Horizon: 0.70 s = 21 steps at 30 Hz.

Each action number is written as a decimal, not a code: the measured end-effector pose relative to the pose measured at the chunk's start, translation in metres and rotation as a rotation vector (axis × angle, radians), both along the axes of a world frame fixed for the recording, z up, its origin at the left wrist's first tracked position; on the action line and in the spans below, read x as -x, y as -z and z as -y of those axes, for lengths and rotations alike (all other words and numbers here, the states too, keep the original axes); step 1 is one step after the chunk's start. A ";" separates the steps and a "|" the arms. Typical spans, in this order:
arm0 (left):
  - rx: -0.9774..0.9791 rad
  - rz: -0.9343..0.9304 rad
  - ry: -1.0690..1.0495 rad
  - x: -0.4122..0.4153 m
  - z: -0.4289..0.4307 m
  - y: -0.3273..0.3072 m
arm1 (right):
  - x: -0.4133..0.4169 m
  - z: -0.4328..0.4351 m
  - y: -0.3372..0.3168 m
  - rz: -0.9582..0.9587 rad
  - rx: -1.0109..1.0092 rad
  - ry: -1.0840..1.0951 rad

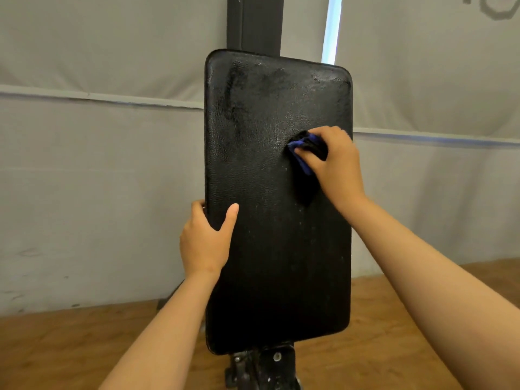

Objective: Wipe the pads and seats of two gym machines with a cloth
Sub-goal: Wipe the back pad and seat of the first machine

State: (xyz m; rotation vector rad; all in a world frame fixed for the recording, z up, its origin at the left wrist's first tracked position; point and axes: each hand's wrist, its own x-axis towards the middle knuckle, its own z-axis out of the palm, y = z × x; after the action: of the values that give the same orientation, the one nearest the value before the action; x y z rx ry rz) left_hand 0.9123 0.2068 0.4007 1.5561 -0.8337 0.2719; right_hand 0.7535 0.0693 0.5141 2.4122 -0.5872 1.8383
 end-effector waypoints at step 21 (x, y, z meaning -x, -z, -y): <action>-0.001 -0.011 0.017 -0.003 0.001 0.002 | -0.028 -0.024 0.006 0.044 -0.063 -0.023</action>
State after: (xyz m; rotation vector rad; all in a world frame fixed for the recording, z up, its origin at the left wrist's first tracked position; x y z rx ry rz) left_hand 0.9149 0.2054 0.3985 1.5491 -0.8389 0.2506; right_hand 0.7811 0.0930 0.5083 2.4335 -0.6328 1.9144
